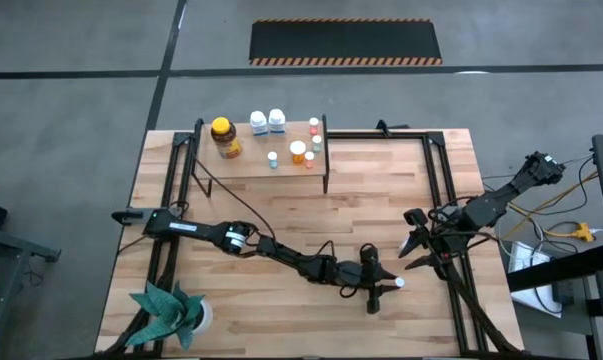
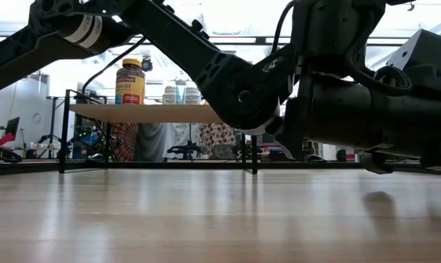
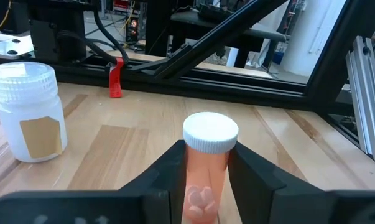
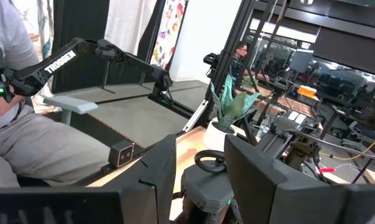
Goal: Pick and place medicine bottles onto shelf by color
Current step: Put the pink pill bottle on the shelf
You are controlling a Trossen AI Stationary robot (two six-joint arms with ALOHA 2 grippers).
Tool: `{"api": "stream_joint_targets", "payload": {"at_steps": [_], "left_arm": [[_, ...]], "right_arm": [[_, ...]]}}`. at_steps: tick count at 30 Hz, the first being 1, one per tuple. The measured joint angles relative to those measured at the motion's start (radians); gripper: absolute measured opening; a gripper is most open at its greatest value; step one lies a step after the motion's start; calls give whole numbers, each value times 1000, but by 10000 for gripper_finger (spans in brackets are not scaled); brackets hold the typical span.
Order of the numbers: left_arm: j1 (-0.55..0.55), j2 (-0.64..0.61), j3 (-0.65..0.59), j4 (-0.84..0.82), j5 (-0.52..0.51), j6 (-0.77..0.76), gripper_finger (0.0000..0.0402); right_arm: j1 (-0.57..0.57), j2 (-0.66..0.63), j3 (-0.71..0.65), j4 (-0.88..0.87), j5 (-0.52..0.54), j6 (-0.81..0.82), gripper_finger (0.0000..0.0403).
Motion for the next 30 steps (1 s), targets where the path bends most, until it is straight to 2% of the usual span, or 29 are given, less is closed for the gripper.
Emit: {"api": "stream_joint_targets", "payload": {"at_steps": [10,13,18,22,25,30], "left_arm": [[-4,-17,-2,-22,-6,72,85],[-7,-74,-6,-128,-8,123,85],[-10,-215,-61,-321,-82,204,84],[-20,-346,-184,-420,-146,246,84],[-29,-477,-337,-441,-216,248,84],[-52,-742,-650,-452,-428,195,84]], "right_arm": [[1,-2,0,-1,0,9,124],[1,-12,1,-6,0,16,121],[1,-32,36,-76,1,75,122],[1,-34,67,-153,1,119,123],[1,-33,70,-165,0,149,121],[1,-33,70,-184,0,171,118]]}}
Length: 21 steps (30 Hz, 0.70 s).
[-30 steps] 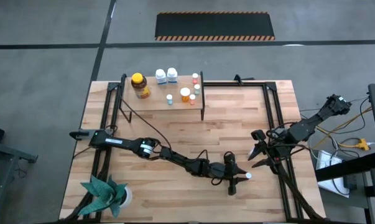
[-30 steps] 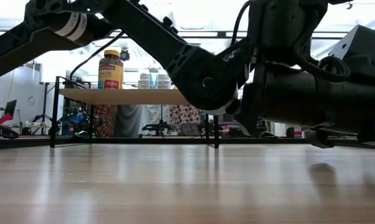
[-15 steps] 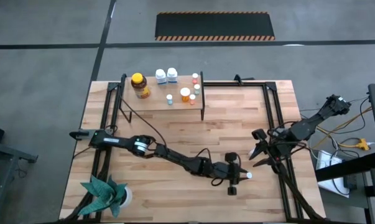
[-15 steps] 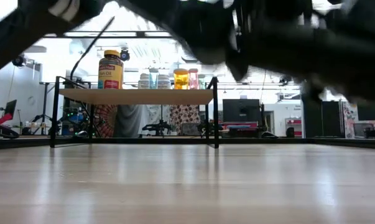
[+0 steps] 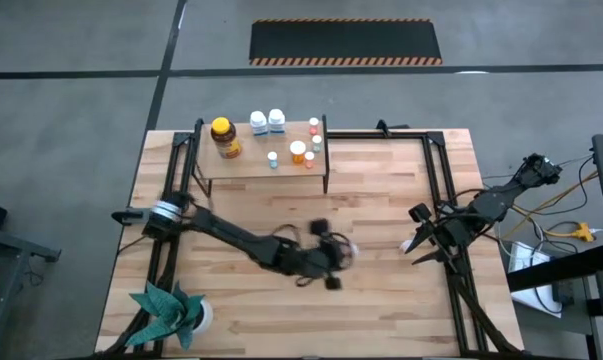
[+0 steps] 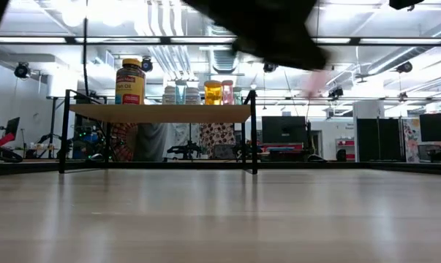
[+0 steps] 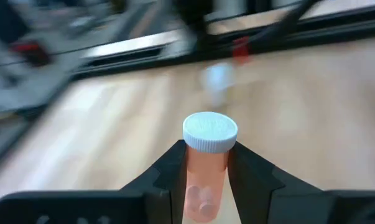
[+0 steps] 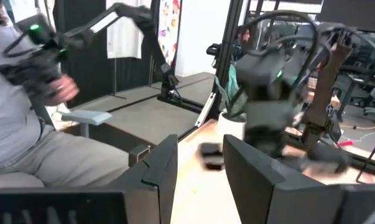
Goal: Pick and place medicine bottles onto shelf by color
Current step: Put the pink pill bottle on the shelf
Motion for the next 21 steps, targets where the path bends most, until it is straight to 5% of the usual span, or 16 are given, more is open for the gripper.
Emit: {"api": "stream_joint_targets", "payload": {"at_steps": [9,15,21], "left_arm": [[35,-504,-453,5,-618,-48,84],[110,-755,-720,8,-692,-184,84],[229,-871,-885,65,-708,-316,84]], "right_arm": [[0,2,0,10,0,-24,117],[0,2,0,10,0,-33,108],[0,2,0,12,0,-65,99]]}}
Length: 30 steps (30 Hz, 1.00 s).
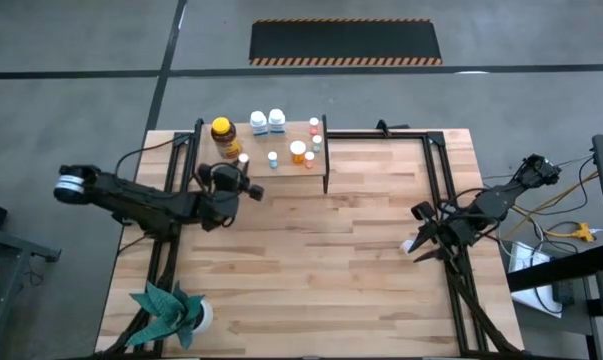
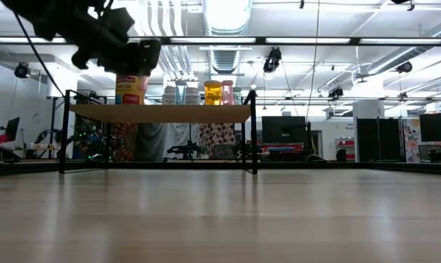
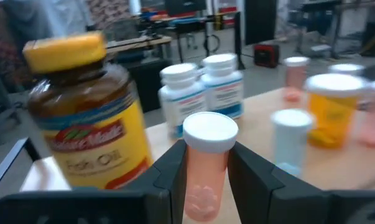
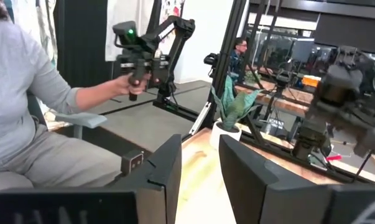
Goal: Pick and place medicine bottles onto shelf by color
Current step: Put the pink pill bottle on the shelf
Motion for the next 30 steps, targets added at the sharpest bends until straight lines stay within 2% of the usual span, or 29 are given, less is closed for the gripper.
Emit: {"api": "stream_joint_targets", "payload": {"at_steps": [8,18,30], "left_arm": [[81,21,-67,131,6,7,84],[98,90,-65,147,4,7,84],[99,95,-67,179,-21,-18,84]], "right_arm": [[0,-1,0,5,1,-41,89],[0,-1,0,1,1,-57,87],[0,0,0,-16,1,-64,87]]}}
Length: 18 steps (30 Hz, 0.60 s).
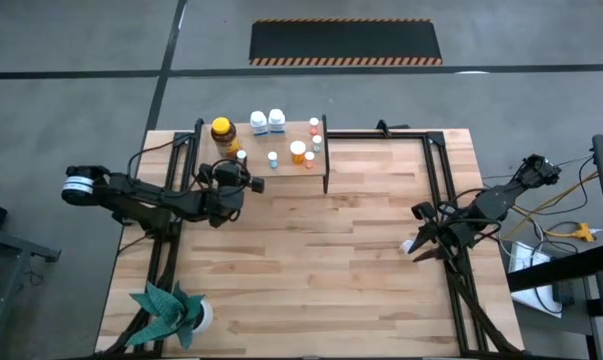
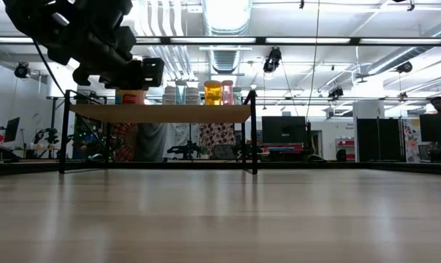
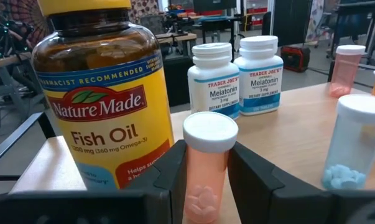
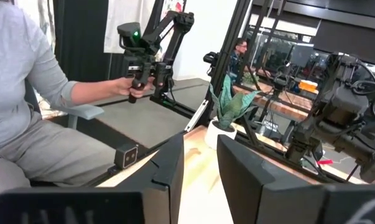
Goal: Pick and place medicine bottles onto shelf by color
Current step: Put the pink pill bottle on the shelf, then put the transparent pill bottle on the shelf
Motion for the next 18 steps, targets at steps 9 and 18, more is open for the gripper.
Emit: {"api": "stream_joint_targets", "payload": {"at_steps": [9,18], "left_arm": [[0,-3,2,0,2,-1,137],[-24,-31,2,-1,5,57,164]], "right_arm": [[0,0,0,0,0,10,84],[0,8,0,-37,206,139,84]]}}
